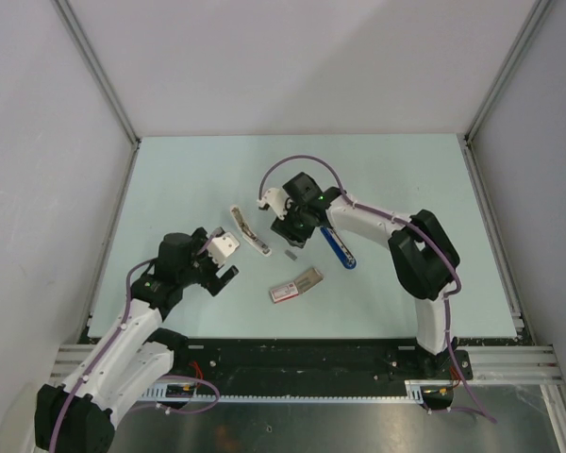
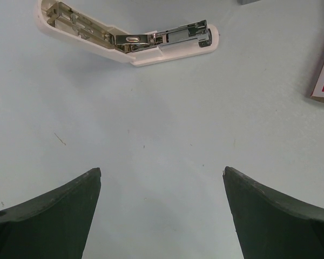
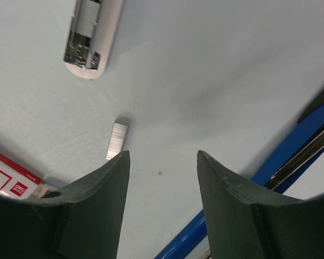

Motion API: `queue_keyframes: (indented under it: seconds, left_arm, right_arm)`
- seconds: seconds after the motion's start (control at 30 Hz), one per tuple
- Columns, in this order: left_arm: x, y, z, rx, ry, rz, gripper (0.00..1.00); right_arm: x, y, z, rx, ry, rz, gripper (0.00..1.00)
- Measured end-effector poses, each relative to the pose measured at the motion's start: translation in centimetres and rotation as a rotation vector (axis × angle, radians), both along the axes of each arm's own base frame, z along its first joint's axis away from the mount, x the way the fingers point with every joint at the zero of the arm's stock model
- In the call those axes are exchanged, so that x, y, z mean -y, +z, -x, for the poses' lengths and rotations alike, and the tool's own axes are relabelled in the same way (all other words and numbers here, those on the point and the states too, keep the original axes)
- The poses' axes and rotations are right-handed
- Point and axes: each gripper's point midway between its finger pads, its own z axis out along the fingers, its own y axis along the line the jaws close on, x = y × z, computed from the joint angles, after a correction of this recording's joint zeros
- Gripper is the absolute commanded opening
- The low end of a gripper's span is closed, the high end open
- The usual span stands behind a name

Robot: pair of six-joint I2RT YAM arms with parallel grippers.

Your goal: Load the staples into the stapler

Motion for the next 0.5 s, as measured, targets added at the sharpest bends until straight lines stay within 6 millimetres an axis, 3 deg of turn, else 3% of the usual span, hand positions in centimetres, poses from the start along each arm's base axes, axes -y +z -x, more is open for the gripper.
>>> queue_keyframes:
  seconds: [0.17, 0.2, 0.23, 0.3, 0.5]
  left_arm:
    - [0.1, 0.0, 0.0, -0.002, -0.003, 0.002, 0.99]
    - [0.1, 0.0, 0.0, -0.003, -0.005, 0.004, 0.99]
    - [0.2, 0.0, 0.1, -0.003, -0.008, 0.006, 0.99]
    - [0.3, 0.0, 0.1, -0.004, -0.013, 0.009, 0.99]
    - [0.3, 0.0, 0.1, -0.003, -0.014, 0.011, 0.99]
  right_arm:
    - [1.5, -0.1, -0.6, -0.003, -0.033, 0.004, 0.64]
    - [1.7, 0.0, -0.8, -0.002, -0.04, 0.0, 0.69]
    - [2.0, 0.2, -1.0, 0.001, -0.048, -0.006, 0.84]
    - [2.5, 0.8, -1.6, 0.005, -0.072, -0.026, 0.96]
    - [4.2, 3.2, -3.1, 0.0, -0.143, -0.127, 0.99]
